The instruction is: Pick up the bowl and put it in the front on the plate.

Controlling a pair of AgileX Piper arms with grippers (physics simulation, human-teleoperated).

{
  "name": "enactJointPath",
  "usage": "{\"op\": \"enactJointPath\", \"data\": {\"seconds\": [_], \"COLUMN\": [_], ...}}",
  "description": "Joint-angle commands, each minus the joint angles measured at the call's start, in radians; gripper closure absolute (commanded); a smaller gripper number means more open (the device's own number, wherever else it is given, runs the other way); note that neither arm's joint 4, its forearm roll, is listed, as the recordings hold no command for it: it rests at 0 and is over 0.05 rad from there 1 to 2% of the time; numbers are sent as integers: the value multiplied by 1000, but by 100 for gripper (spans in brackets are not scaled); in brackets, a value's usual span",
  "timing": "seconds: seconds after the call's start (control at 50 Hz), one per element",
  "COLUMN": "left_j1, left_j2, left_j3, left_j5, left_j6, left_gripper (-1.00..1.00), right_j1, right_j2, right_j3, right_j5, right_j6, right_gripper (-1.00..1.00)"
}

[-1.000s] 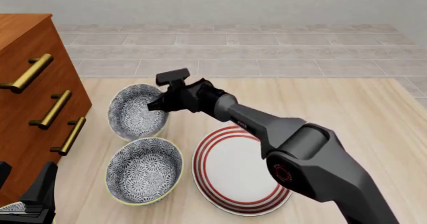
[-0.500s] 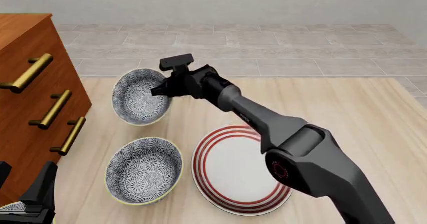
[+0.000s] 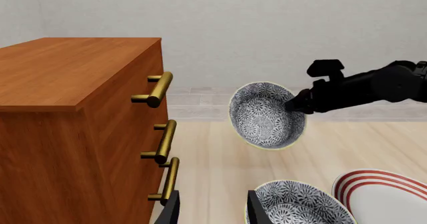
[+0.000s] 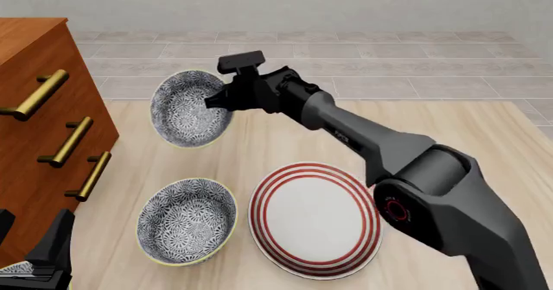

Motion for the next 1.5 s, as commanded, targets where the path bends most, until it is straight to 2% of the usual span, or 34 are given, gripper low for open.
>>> {"op": "enactJointPath", "data": {"seconds": [0.02,0.12,0.16,0.28,0.32,0.36,0.4,0.42,0.72,0.88,0.96,1.38,1.5], "left_j1": [0,0,0,0,0,0,0,0,0,0,0,0,0], "left_j2": [0,0,0,0,0,0,0,0,0,0,0,0,0], "left_j3": [0,0,0,0,0,0,0,0,0,0,0,0,0], "left_j5": [0,0,0,0,0,0,0,0,0,0,0,0,0], "left_j6": [0,0,0,0,0,0,0,0,0,0,0,0,0], "left_gripper": [-100,-100,-100,-100,-100,-100,-100,-100,-100,-100,-100,-100,-100], "right_j1": [-9,-12,-9,-25,-21,-40,-34,-38,-58,-66,-59,-79,-87], "right_j2": [-133,-178,-229,-303,-322,-310,-327,-321,-379,-435,-484,-645,-671], "right_j3": [169,236,309,410,437,412,435,421,462,528,604,849,882], "right_j5": [-56,-77,-101,-115,-123,-88,-95,-79,-70,-68,-83,-131,-130], "right_j6": [12,15,24,38,72,64,92,71,110,112,126,167,171], "right_gripper": [100,100,100,100,100,100,100,100,100,100,100,100,100]}}
